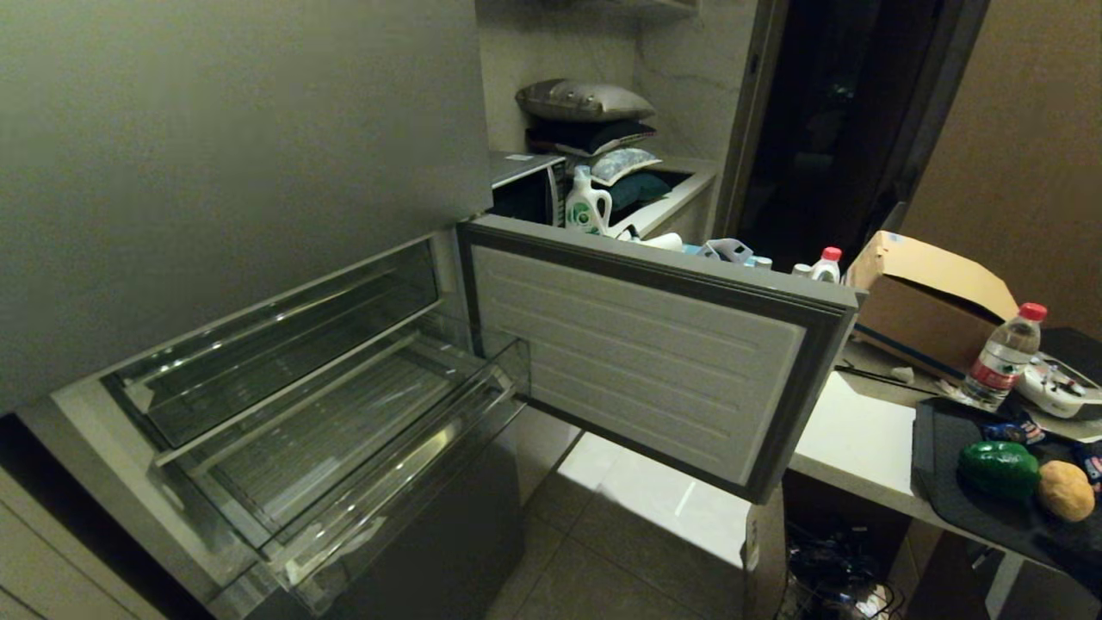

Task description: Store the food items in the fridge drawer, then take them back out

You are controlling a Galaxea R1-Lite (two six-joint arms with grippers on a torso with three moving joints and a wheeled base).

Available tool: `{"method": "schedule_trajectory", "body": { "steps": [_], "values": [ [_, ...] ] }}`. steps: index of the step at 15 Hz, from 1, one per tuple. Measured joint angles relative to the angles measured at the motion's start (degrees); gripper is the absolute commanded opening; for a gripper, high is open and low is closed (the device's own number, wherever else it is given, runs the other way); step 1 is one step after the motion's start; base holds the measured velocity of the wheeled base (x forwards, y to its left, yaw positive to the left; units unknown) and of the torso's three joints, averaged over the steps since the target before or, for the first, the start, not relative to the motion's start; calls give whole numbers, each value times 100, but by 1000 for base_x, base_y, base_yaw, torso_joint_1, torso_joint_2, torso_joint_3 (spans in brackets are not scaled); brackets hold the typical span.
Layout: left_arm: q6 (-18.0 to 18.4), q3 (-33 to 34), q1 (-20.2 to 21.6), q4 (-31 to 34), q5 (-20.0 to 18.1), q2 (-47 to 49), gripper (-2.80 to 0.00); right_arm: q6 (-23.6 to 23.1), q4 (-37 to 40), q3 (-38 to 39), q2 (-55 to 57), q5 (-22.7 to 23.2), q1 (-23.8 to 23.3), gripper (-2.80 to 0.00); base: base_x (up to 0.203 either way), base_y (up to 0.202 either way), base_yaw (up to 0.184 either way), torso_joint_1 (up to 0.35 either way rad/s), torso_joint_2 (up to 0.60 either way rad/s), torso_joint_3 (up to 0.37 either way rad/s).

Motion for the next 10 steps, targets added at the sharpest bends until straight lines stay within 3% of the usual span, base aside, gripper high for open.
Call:
{"method": "schedule_trajectory", "body": {
  "steps": [2, 5, 10],
  "values": [
    [0, 0, 0, 0, 0, 0, -280, -53, 655, 316, -1365, -663, 946, -280, 0, 0, 0, 0, 0, 0],
    [0, 0, -2, 0, 0, 0, -280, -255, 1469, 573, -2798, -1701, 1903, -280, 0, 0, 0, 0, 0, 0],
    [0, 0, 0, 0, 0, 0, -280, -475, 1934, 608, -4010, -2083, 1745, -280, 0, 0, 0, 0, 0, 0]
  ]
}}
